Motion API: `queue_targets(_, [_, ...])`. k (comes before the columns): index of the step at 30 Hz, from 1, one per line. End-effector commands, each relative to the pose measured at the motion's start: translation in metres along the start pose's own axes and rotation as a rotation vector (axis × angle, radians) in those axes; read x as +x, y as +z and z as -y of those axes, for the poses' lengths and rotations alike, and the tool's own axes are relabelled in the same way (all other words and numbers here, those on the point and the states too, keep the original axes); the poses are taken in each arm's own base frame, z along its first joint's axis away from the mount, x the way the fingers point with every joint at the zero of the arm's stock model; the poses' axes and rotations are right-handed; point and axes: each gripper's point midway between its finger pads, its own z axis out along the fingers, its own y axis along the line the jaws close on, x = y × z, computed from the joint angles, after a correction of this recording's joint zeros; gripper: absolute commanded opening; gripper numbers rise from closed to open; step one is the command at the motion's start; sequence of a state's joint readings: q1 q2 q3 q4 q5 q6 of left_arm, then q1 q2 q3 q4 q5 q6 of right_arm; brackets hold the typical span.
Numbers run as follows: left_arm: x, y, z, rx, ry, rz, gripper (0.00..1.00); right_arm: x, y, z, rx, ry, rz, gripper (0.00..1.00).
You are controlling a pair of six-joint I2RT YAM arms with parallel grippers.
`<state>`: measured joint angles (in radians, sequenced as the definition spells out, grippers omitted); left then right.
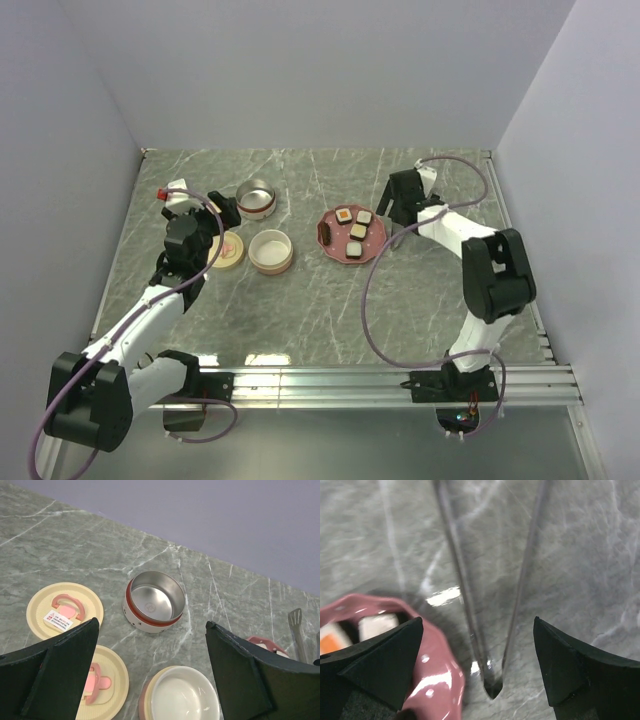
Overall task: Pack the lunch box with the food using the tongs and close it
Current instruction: Grab the clamp with the right arm
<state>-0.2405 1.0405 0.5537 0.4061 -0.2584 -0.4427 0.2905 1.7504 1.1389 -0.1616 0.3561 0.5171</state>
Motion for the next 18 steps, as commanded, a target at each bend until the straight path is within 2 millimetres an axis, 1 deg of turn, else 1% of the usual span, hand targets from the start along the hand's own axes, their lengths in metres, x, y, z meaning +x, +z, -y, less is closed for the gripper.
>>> queue_targets(1, [-0.017, -0.003, 0.007, 0.034, -0.026, 0.059, 0.95, -0.018, 0.002, 0.009, 0.127, 0.065, 0.042, 0.98])
queue_targets(4, [-0.018, -0.003, 0.007, 0.036, -0.027, 0.063, 0.95, -0.015, 0.006, 0.017, 0.182, 0.066, 0.032, 0.98])
queue_targets(6, [-0.017, -0.003, 0.007, 0.034, -0.027, 0.062, 0.95, -0.014, 0.008, 0.019, 0.187, 0.069, 0.028, 0.98])
queue_targets(8, [-0.016, -0.002, 0.007, 0.034, -0.026, 0.059, 0.95, -0.009, 0.014, 0.016, 0.175, 0.068, 0.005, 0.98])
queue_targets(12, [-0.017, -0.001, 0.007, 0.032, -0.026, 0.058, 0.95, -0.001, 0.027, 0.019, 0.178, 0.053, -0.055, 0.98])
queue_targets(14, [-0.017, -0.002, 0.007, 0.034, -0.026, 0.061, 0.95, 0.004, 0.033, 0.015, 0.155, 0.038, -0.082, 0.97])
queue_targets(18, [-0.016, -0.002, 0.006, 0.03, -0.025, 0.057, 0.95, 0.002, 0.033, 0.02, 0.156, 0.05, -0.085, 0.97])
